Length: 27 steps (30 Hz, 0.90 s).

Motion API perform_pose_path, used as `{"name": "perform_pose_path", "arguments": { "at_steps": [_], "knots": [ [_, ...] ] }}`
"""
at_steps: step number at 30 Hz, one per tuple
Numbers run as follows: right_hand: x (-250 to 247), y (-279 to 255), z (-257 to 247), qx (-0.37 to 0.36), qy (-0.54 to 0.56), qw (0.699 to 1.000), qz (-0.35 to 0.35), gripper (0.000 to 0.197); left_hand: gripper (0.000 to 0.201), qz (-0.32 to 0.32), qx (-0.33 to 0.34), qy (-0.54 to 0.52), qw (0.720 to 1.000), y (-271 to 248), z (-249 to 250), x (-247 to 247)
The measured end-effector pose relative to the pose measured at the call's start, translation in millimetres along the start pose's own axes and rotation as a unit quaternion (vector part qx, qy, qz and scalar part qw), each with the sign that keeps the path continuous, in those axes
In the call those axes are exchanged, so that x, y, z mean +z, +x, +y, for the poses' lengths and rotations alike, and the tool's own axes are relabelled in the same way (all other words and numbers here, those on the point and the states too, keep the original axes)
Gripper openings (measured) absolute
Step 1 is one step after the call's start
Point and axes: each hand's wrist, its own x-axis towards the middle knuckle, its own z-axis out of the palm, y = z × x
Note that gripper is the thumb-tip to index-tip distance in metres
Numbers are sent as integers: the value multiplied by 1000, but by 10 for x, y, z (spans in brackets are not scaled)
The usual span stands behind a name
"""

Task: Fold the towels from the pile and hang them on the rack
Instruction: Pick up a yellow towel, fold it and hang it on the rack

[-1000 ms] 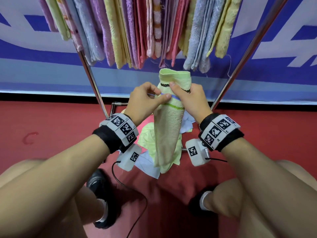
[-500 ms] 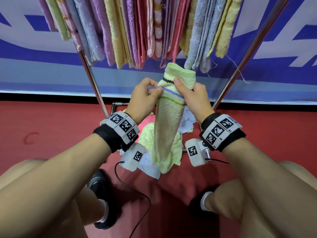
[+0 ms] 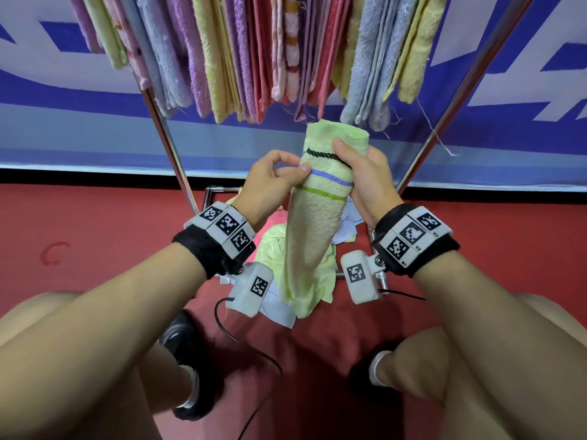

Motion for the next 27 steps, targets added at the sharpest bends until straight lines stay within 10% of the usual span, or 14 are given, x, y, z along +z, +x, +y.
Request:
{"name": "perform_pose_path", "arguments": {
  "at_steps": [12, 27],
  "knots": [
    [-26, 105, 2, 4, 28, 999, 17, 19, 36, 0, -35, -40, 999, -36, -16, 41],
    [-64, 127, -46, 46, -32, 998, 5, 34, 5, 68, 45, -57, 995, 27, -83, -37]
  ]
}}
